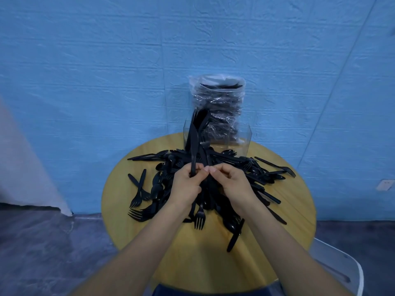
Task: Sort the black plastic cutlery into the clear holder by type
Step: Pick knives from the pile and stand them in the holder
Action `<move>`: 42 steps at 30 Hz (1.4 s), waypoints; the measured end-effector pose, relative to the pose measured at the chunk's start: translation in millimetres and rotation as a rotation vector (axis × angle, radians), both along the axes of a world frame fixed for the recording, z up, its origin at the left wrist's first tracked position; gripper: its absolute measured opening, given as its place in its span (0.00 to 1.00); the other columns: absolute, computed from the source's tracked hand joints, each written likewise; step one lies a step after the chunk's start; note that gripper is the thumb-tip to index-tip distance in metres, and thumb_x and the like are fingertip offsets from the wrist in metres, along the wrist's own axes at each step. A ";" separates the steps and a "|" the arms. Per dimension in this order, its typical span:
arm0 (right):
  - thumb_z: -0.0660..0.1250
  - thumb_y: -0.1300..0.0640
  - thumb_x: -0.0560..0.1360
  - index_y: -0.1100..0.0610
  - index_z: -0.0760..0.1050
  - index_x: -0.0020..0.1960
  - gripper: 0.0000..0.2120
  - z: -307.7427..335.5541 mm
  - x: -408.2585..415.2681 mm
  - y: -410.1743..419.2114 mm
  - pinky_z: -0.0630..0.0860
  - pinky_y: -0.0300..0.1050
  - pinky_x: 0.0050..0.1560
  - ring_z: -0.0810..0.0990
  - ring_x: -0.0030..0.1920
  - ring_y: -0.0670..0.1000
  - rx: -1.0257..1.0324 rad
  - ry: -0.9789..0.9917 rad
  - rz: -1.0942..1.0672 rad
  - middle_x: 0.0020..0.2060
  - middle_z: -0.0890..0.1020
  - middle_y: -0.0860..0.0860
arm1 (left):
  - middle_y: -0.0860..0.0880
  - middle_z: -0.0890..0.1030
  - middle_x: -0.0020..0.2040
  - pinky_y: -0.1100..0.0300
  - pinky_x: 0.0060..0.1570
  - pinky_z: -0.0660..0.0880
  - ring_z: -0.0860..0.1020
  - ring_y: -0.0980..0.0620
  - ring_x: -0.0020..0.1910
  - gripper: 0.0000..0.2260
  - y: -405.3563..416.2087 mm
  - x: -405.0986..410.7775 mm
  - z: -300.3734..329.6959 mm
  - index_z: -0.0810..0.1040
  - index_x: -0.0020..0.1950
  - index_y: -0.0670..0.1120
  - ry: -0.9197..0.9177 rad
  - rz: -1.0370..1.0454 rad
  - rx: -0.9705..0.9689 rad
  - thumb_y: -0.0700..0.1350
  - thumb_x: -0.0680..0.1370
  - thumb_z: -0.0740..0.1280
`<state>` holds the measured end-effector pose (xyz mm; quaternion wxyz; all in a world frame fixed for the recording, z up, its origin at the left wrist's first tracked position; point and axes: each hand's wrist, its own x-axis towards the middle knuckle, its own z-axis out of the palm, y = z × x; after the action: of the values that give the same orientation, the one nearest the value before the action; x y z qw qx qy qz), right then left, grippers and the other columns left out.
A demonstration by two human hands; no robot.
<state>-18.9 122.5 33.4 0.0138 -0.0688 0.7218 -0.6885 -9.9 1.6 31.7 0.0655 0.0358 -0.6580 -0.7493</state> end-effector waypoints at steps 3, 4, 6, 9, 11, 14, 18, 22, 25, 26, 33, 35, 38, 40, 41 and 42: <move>0.64 0.59 0.78 0.61 0.80 0.44 0.09 -1.1 -3.0 3.2 0.78 0.49 0.44 0.80 0.39 0.51 -0.041 -0.044 -0.052 0.37 0.82 0.54 | 0.50 0.76 0.37 0.67 0.27 0.67 0.73 0.60 0.30 0.05 1.4 -1.8 -0.7 0.75 0.41 0.48 -0.028 0.004 0.038 0.42 0.77 0.68; 0.64 0.59 0.78 0.61 0.80 0.44 0.09 -1.6 -3.8 4.2 0.79 0.47 0.43 0.80 0.38 0.50 -0.061 -0.061 -0.073 0.36 0.82 0.53 | 0.50 0.76 0.37 0.68 0.27 0.67 0.73 0.59 0.30 0.05 0.7 -2.9 -0.4 0.75 0.41 0.48 -0.037 0.015 0.042 0.42 0.77 0.68; 0.64 0.60 0.78 0.60 0.79 0.42 0.09 -1.3 -6.4 8.3 0.78 0.41 0.39 0.80 0.35 0.48 -0.082 -0.079 -0.138 0.34 0.81 0.53 | 0.52 0.74 0.37 0.68 0.27 0.67 0.71 0.58 0.31 0.04 -1.2 -5.1 0.9 0.75 0.42 0.48 -0.053 0.038 0.049 0.42 0.77 0.68; 0.64 0.59 0.79 0.59 0.79 0.41 0.10 0.9 -14.5 17.4 0.77 0.43 0.42 0.79 0.36 0.49 0.032 -0.041 -0.243 0.35 0.82 0.54 | 0.53 0.71 0.34 0.66 0.28 0.65 0.68 0.57 0.31 0.05 -6.3 -7.4 2.8 0.74 0.41 0.48 -0.061 0.065 0.051 0.42 0.76 0.68; 0.64 0.56 0.78 0.59 0.80 0.43 0.10 1.4 -19.9 22.7 0.75 0.44 0.44 0.78 0.38 0.48 0.306 0.034 -0.319 0.37 0.81 0.52 | 0.53 0.69 0.32 0.68 0.25 0.64 0.66 0.58 0.28 0.06 -9.1 -8.1 5.1 0.74 0.41 0.48 -0.057 0.065 0.057 0.42 0.77 0.68; 0.65 0.54 0.77 0.55 0.76 0.48 0.05 7.2 -14.1 20.6 0.69 0.36 0.40 0.75 0.40 0.46 0.502 0.250 -0.394 0.40 0.78 0.48 | 0.54 0.69 0.30 0.70 0.23 0.64 0.66 0.60 0.25 0.06 -10.0 -7.4 9.3 0.74 0.41 0.47 -0.042 0.049 0.073 0.41 0.77 0.67; 0.66 0.55 0.77 0.54 0.74 0.51 0.05 11.6 1.6 5.5 0.70 0.28 0.39 0.74 0.40 0.41 0.471 0.308 -0.030 0.41 0.77 0.47 | 0.53 0.70 0.31 0.70 0.23 0.63 0.66 0.61 0.25 0.05 -8.5 -9.2 15.2 0.74 0.41 0.47 -0.024 0.032 0.123 0.41 0.77 0.67; 0.63 0.63 0.78 0.57 0.75 0.46 0.05 12.2 4.8 3.2 0.76 0.33 0.40 0.80 0.37 0.45 0.188 0.096 0.103 0.38 0.81 0.52 | 0.52 0.70 0.33 0.70 0.22 0.64 0.66 0.59 0.26 0.05 -8.0 -6.2 18.8 0.74 0.42 0.47 -0.025 0.019 0.133 0.41 0.77 0.67; 0.63 0.64 0.78 0.57 0.77 0.45 0.06 18.6 1.8 11.0 0.76 0.35 0.35 0.80 0.34 0.44 0.116 0.025 0.029 0.36 0.81 0.52 | 0.53 0.72 0.36 0.68 0.26 0.65 0.67 0.59 0.29 0.06 -11.3 -5.2 18.7 0.74 0.46 0.48 -0.017 0.064 0.059 0.48 0.80 0.63; 0.63 0.63 0.78 0.57 0.77 0.45 0.06 21.2 -0.2 15.1 0.75 0.34 0.33 0.80 0.33 0.44 0.129 0.025 -0.016 0.36 0.81 0.51 | 0.52 0.72 0.39 0.66 0.29 0.65 0.67 0.58 0.31 0.08 -14.4 -6.3 19.0 0.73 0.49 0.47 -0.018 0.097 0.016 0.51 0.80 0.60; 0.73 0.57 0.71 0.55 0.82 0.42 0.02 48.3 -7.3 43.6 0.71 0.33 0.33 0.73 0.28 0.41 0.450 0.089 -0.031 0.30 0.79 0.45 | 0.50 0.76 0.50 0.58 0.47 0.69 0.74 0.54 0.49 0.11 -43.4 -12.3 19.3 0.74 0.55 0.49 0.272 0.202 -0.649 0.48 0.83 0.53; 0.75 0.57 0.70 0.56 0.81 0.41 0.03 57.3 -8.3 41.1 0.71 0.32 0.31 0.73 0.27 0.41 0.429 0.074 0.018 0.29 0.79 0.45 | 0.53 0.77 0.49 0.57 0.46 0.71 0.74 0.55 0.49 0.11 -43.0 -12.2 19.0 0.76 0.54 0.49 0.309 0.170 -0.810 0.47 0.82 0.54; 0.76 0.59 0.68 0.58 0.78 0.39 0.07 67.8 -10.5 35.3 0.69 0.33 0.27 0.73 0.25 0.42 0.333 0.074 0.006 0.26 0.78 0.47 | 0.55 0.76 0.49 0.58 0.48 0.71 0.74 0.54 0.51 0.11 -38.8 -10.8 17.3 0.78 0.52 0.49 0.364 0.110 -0.926 0.46 0.82 0.56; 0.76 0.60 0.67 0.58 0.76 0.37 0.09 71.9 -12.9 32.9 0.69 0.34 0.26 0.73 0.24 0.43 0.280 0.081 -0.057 0.27 0.78 0.50 | 0.54 0.76 0.50 0.60 0.48 0.70 0.74 0.55 0.52 0.12 -35.0 -8.4 17.9 0.79 0.54 0.50 0.341 0.059 -0.914 0.46 0.82 0.56; 0.76 0.60 0.67 0.58 0.76 0.36 0.09 73.2 -14.3 31.9 0.70 0.34 0.25 0.73 0.23 0.43 0.244 0.072 -0.089 0.28 0.78 0.52 | 0.54 0.76 0.50 0.62 0.47 0.70 0.74 0.55 0.52 0.12 -33.6 -7.2 18.4 0.79 0.55 0.50 0.326 0.039 -0.897 0.46 0.82 0.56; 0.76 0.60 0.67 0.59 0.75 0.36 0.10 74.2 -15.2 30.6 0.70 0.33 0.25 0.74 0.23 0.43 0.203 0.053 -0.115 0.28 0.78 0.53 | 0.54 0.76 0.50 0.65 0.45 0.70 0.74 0.56 0.51 0.12 -32.2 -5.8 19.0 0.79 0.56 0.50 0.317 0.028 -0.893 0.47 0.82 0.56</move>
<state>-34.1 153.1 107.6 -0.0380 -0.0437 0.7908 -0.6094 -15.7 -30.6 50.6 0.1842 -0.1016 -0.8971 -0.3885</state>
